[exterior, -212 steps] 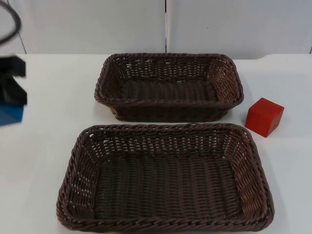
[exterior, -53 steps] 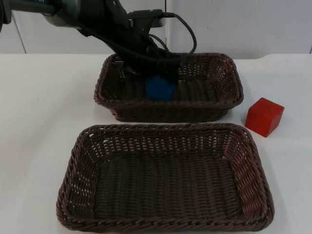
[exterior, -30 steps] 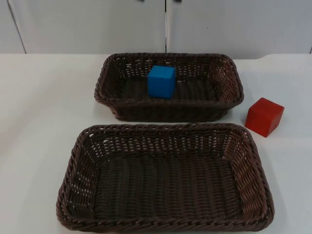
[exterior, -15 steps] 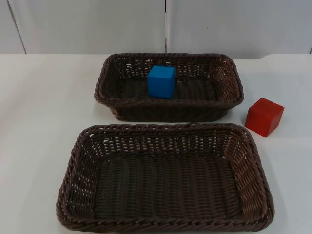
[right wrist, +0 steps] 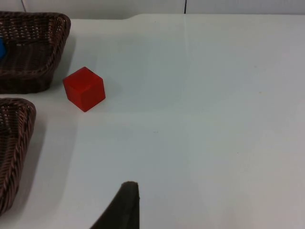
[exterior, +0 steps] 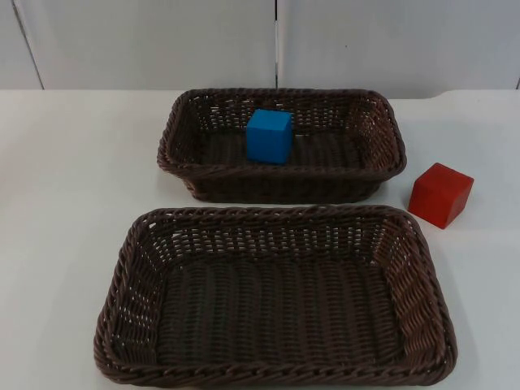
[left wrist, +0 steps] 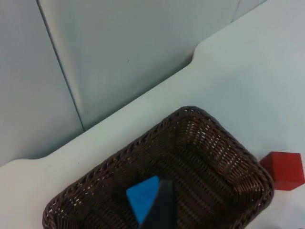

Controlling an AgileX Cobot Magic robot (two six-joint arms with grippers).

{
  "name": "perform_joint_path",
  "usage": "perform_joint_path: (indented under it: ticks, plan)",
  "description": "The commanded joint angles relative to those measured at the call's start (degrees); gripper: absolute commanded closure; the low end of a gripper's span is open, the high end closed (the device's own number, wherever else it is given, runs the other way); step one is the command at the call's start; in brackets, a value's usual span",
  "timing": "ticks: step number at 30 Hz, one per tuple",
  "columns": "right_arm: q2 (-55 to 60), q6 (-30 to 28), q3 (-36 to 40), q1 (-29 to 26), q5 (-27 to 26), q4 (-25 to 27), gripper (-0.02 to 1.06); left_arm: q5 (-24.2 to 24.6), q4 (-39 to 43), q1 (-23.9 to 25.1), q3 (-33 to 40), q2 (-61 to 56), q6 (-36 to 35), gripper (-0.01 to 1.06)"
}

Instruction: Pick up one cube with the left hand and place it into the upper basket. Pick up one cube with the right hand and place it into the lower basket.

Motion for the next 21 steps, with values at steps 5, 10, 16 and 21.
perform_joint_path:
  ticks: [5,10,16,21]
  plan:
    - [-0.2,-0.4,0.2,0.1,-0.3,-0.2,-0.01,-3.4,-0.8,-0.1,5.3,-3.7,0.2,0.28]
    - [-0.2,-0.4,0.2,0.1,-0.3,-0.2,-0.01,-12.8,-0.6,-0.1,20.1,-9.9,0.2,0.28]
    - [-0.2,-0.4,0.2,0.1,-0.3,-0.2,-0.01,-25.6,-0.4,-0.1,37.7,-19.7,0.2,0.28]
    - [-0.2,-0.4,0.2,0.1,-0.3,-0.2,-0.01,-28.9,-0.3,-0.1,46.4,-27.5,0.2,0.28]
